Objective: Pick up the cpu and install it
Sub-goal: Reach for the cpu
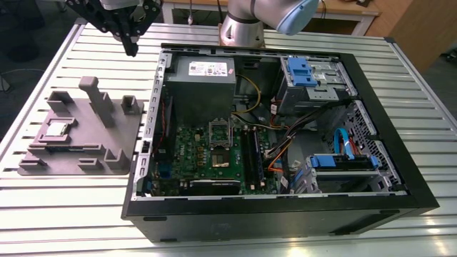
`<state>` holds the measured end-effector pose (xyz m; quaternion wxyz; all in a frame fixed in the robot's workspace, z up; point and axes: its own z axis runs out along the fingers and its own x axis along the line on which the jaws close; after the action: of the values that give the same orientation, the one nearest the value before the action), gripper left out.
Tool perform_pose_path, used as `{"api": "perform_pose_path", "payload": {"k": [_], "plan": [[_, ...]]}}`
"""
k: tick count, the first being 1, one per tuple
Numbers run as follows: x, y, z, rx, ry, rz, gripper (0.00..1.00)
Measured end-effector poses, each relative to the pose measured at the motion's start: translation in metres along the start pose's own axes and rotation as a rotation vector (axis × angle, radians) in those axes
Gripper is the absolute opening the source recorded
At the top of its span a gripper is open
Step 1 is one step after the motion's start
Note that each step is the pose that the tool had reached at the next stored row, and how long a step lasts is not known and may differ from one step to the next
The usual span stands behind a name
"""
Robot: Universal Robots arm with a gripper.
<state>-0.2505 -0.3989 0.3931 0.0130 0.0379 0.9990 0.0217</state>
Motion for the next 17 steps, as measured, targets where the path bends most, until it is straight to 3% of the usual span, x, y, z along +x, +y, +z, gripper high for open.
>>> {"api": "perform_pose_path", "payload": {"k": [17], "plan": [[0.0112, -0.0008, -0.0003, 0.0000, -0.0001, 0.000, 0.10]]}}
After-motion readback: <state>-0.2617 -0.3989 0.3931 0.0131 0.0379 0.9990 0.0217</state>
